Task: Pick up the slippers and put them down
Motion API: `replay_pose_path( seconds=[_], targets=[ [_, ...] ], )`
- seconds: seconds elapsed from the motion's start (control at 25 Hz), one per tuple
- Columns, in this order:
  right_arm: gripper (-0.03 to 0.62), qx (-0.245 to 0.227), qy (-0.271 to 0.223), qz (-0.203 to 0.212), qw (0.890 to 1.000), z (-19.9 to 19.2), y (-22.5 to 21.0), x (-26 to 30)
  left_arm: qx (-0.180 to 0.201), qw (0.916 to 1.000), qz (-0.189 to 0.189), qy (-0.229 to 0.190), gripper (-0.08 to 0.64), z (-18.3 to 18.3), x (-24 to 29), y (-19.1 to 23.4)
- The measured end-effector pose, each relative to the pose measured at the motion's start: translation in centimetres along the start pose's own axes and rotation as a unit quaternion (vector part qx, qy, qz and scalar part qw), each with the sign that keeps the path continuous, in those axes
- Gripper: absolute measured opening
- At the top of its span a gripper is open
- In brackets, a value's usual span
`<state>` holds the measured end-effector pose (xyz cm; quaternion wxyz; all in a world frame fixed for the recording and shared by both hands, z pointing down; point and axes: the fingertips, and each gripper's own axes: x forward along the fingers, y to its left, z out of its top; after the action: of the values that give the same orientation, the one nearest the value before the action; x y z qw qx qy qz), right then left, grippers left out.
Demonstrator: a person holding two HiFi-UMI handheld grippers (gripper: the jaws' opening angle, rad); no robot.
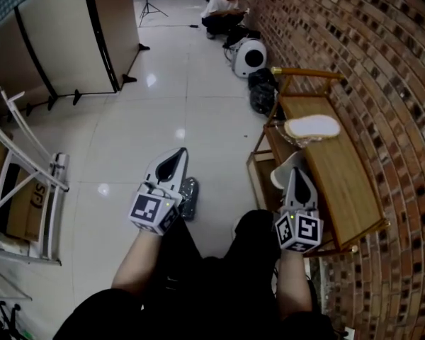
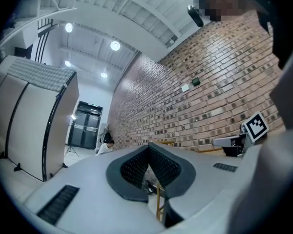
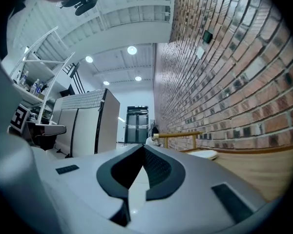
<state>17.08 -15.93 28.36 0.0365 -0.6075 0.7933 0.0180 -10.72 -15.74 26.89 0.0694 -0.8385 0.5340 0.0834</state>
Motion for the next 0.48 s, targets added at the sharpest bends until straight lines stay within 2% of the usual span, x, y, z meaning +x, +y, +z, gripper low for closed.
replay_pose_path(
  seconds=[0.24,0.48],
  targets=[
    [0.009,-0.005,-0.011,-0.045,0.999,1.2,-3.5,-4.1,-0.009,0.9987,-0.049,-0.012,0.005,0.4,1.9,-4.8],
    [0.009,0.002,-0.008,-0.060,0.998,0.6,-5.5,-6.0,-0.007,0.9975,-0.070,-0.009,0.005,0.2,2.8,-7.7]
  ],
)
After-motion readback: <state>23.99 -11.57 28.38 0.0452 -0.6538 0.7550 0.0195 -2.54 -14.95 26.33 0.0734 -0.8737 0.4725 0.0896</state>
